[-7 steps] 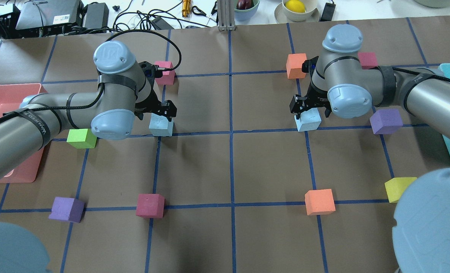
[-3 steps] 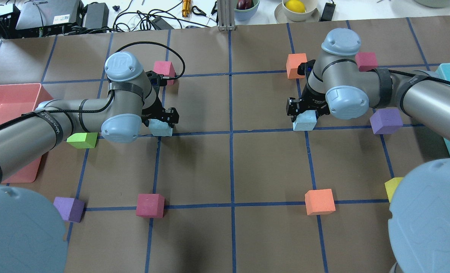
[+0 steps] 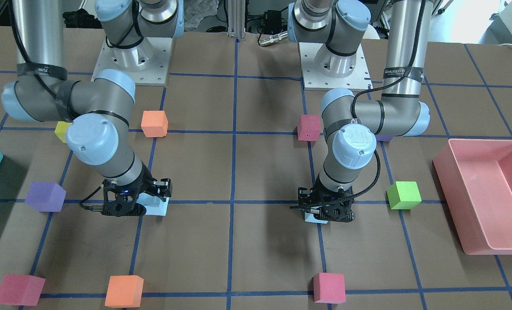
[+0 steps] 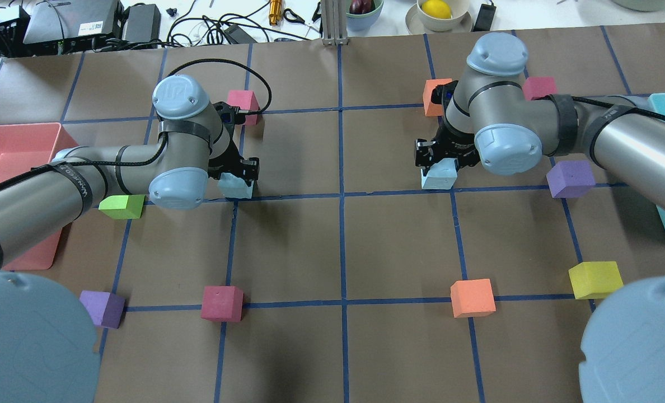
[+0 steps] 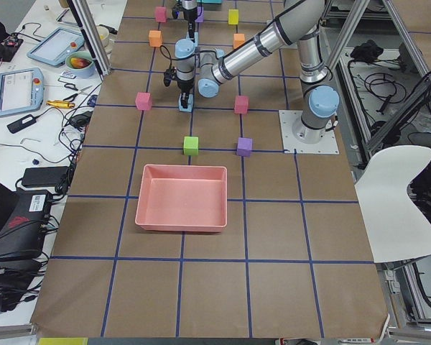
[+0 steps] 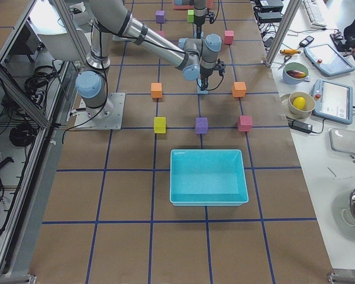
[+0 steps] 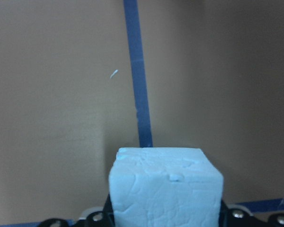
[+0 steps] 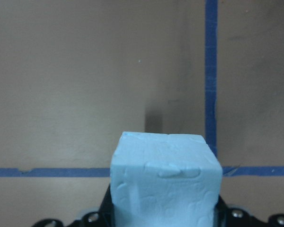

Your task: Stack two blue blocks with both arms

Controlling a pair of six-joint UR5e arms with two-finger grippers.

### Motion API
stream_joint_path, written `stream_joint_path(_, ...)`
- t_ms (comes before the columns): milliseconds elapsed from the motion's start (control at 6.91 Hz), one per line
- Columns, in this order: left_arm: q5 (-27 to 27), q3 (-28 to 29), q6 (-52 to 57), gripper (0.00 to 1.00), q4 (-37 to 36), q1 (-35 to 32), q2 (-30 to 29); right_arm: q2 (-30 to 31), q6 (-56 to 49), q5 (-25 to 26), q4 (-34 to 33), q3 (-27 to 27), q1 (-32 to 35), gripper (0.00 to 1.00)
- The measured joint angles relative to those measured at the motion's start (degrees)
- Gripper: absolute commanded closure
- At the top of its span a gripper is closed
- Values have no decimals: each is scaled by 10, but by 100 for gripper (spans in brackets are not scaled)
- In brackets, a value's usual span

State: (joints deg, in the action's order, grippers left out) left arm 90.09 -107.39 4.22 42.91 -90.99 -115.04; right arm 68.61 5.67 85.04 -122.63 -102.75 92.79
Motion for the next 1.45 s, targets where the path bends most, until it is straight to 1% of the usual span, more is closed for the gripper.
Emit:
stream_joint_path(289, 2, 0, 2, 81, -8, 7, 12, 13, 134, -3, 4, 0, 86, 100)
stream_joint_path(434, 3, -1, 5, 81, -8, 11, 16, 12, 167, -10, 4, -1, 116, 100)
stream_joint_path(724, 6, -1, 8, 82, -9, 14, 19, 7, 185, -36, 5, -4, 144, 100)
stream_joint_path(1013, 7, 0, 9, 82, -11, 15, 20, -3, 178, -42, 1, -11, 163, 100)
stream_joint_path(1158, 7, 1, 9, 82, -11, 15, 23, -12, 176, -43, -1, -12, 170, 98)
stream_joint_path(1303, 6, 1, 9, 82, -9, 15, 28, -17, 176, -43, -3, -13, 174, 58)
stream_joint_path(1447, 5, 0, 8, 82, -7, 13, 34, -19, 175, -43, -5, -13, 178, 15)
